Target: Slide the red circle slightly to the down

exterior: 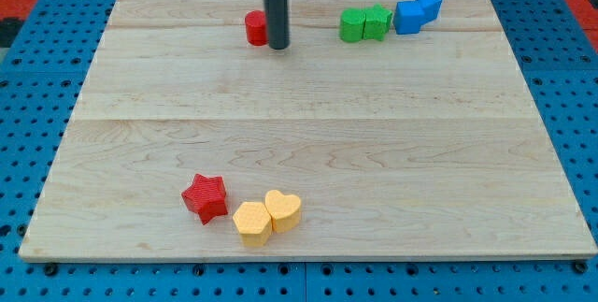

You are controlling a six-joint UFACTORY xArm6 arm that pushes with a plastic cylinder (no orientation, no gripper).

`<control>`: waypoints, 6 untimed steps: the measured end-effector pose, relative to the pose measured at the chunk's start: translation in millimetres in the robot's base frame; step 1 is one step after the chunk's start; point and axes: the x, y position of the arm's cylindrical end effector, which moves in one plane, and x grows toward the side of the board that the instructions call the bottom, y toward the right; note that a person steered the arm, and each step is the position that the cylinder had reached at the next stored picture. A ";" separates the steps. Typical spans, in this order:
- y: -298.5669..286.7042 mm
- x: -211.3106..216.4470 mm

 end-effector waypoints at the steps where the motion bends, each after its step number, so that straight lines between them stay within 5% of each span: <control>1: -2.1 -48.1; 3: -43.9 -6.8; 4: -75.0 -46.2; 6: -64.2 53.1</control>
